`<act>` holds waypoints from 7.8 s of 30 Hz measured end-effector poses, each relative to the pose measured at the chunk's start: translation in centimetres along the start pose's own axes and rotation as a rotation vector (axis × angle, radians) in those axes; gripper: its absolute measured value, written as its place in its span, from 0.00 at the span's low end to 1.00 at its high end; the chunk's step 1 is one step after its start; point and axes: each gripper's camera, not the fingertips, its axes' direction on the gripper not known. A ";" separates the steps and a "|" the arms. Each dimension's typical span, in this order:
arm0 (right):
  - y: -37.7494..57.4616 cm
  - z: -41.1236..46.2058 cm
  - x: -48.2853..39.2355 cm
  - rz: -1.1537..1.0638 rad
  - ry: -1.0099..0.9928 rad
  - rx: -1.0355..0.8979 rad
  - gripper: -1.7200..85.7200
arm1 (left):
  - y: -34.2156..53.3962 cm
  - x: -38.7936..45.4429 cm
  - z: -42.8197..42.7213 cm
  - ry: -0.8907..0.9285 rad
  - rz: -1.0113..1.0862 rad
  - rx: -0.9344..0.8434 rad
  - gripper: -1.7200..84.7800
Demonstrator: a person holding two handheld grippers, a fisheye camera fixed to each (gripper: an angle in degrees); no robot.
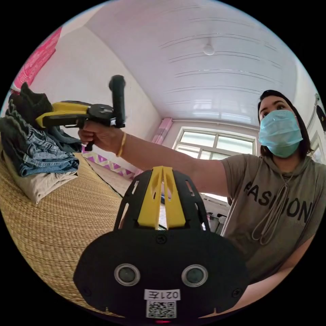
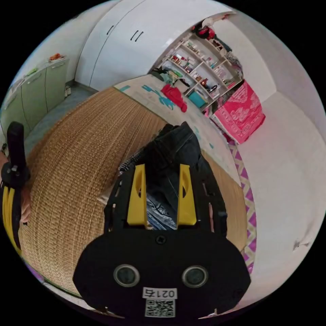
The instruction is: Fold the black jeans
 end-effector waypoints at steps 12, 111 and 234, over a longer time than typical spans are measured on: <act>6.3 -2.4 13.7 0.592 -0.290 0.169 0.06 | -2.7 -1.8 1.8 -0.015 -0.040 -0.045 0.01; 124.8 -29.5 -54.7 1.947 0.049 0.479 0.02 | -33.8 -10.7 40.4 -0.405 -0.175 -0.439 0.01; 97.0 -31.6 -26.9 1.062 0.111 -0.438 0.01 | -12.7 -22.2 19.8 -0.496 -0.215 -0.993 0.01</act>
